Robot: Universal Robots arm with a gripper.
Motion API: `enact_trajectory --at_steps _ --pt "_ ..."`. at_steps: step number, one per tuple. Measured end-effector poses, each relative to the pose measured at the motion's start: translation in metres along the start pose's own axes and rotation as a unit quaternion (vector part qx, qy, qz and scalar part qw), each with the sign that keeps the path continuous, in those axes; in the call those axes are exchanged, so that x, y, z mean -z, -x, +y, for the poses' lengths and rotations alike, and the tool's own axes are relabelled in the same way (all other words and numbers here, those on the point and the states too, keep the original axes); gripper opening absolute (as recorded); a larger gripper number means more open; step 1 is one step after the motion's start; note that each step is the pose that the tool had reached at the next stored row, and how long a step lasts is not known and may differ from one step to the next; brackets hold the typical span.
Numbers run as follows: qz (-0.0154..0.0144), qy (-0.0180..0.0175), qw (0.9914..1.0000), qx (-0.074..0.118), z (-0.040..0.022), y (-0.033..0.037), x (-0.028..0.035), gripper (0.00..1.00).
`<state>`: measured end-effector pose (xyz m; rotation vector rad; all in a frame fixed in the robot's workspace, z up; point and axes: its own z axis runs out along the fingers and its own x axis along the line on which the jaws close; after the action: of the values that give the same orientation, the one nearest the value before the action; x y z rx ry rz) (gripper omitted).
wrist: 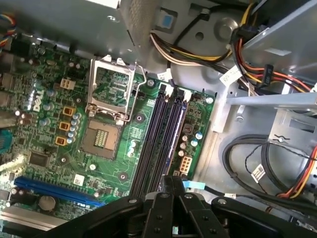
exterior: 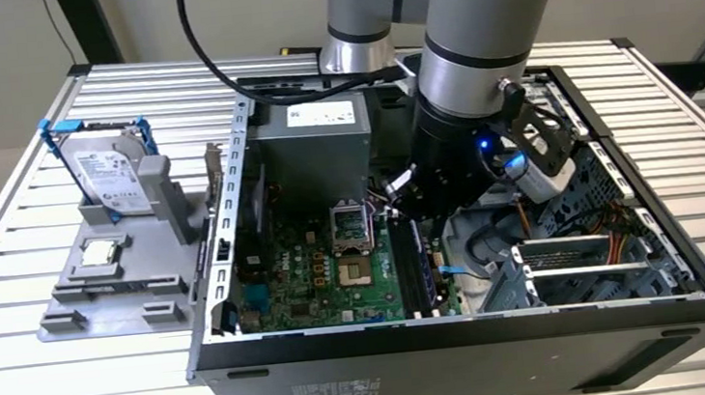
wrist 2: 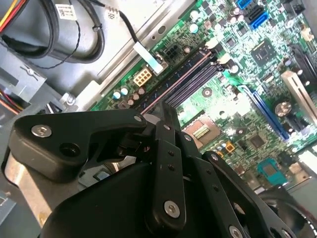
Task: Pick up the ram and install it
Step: 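Insert the ram into the slot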
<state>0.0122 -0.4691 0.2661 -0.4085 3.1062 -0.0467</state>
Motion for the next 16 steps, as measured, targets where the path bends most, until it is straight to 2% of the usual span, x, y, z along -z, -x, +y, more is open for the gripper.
enact_trajectory --at_steps 6,16 --pt "-0.0009 0.0001 0.99955 0.030 0.0000 0.0000 0.0000 0.00" --pt "-0.0026 0.0013 0.99707 0.076 0.0000 0.0000 0.0000 0.00"
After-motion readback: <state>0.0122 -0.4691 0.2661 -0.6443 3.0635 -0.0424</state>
